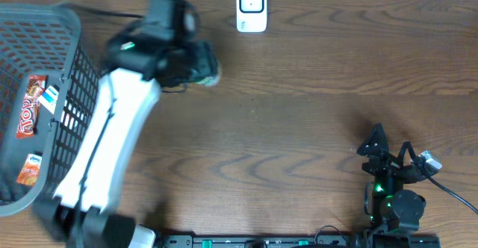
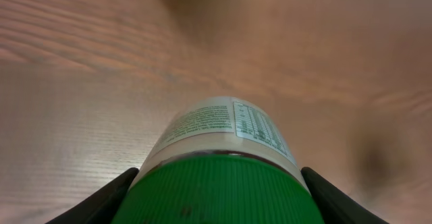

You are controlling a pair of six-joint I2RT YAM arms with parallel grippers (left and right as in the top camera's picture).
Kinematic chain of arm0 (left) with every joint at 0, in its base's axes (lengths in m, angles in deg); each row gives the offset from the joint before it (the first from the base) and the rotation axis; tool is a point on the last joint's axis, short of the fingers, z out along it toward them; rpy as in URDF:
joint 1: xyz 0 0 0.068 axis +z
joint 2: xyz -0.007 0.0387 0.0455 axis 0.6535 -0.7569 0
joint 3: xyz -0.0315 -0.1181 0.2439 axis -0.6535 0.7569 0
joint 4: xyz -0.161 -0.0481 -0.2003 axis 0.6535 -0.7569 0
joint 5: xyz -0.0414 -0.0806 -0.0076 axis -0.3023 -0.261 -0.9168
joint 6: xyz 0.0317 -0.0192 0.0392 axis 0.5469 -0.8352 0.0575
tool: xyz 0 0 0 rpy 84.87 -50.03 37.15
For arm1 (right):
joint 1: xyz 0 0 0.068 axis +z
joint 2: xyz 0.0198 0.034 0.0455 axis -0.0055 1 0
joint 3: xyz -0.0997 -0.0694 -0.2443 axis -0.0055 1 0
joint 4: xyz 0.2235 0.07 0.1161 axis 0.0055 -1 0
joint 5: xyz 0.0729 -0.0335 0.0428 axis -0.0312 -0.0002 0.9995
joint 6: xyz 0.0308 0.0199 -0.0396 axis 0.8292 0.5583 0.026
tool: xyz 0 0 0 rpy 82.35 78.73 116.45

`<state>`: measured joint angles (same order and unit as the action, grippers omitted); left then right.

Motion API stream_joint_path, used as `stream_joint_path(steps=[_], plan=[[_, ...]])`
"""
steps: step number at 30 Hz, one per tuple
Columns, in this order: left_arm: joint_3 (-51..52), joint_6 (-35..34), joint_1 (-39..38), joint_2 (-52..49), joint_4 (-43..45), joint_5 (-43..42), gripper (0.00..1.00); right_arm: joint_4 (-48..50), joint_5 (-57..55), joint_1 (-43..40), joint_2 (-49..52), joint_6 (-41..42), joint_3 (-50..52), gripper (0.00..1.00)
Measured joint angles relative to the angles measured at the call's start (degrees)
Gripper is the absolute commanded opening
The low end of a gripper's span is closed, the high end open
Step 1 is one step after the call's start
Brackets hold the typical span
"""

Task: Scan the item barcode
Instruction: 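Carry the bottle to the scanner and hold it before the scanner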

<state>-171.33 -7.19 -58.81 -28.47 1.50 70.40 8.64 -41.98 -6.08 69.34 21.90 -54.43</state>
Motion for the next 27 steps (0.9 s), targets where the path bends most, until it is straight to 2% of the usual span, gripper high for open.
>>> stream_joint_path(steps=[7, 10, 12, 14, 22, 24, 27], plan=[[0.0, 7.3, -3.9, -14.4, 2.3, 1.2, 0.63, 0.0, 0.0, 0.0, 0.0, 0.0, 0.0, 0.99], [0.0, 7.0, -5.1, -18.6, 4.0, 1.2, 0.63, 0.0, 0.0, 0.0, 0.0, 0.0, 0.0, 0.99], [0.0, 4.4, -5.7, -20.4, 5.0, 1.5, 0.63, 0.0, 0.0, 0.0, 0.0, 0.0, 0.0, 0.99], [0.0, -1.1, -6.2, -21.7, 5.0, 2.8, 0.63, 0.0, 0.0, 0.0, 0.0, 0.0, 0.0, 0.99], [0.4, -35.8, -7.0, -23.6, 2.8, 8.3, 0.63, 0.0, 0.0, 0.0, 0.0, 0.0, 0.0, 0.99], [0.7, -41.9, -8.0, -24.2, 2.7, 9.4, 0.63, 0.0, 0.0, 0.0, 0.0, 0.0, 0.0, 0.99], [0.9, -48.1, -10.3, -25.4, 2.8, 11.7, 0.70, 0.0, 0.0, 0.0, 0.0, 0.0, 0.0, 0.99]])
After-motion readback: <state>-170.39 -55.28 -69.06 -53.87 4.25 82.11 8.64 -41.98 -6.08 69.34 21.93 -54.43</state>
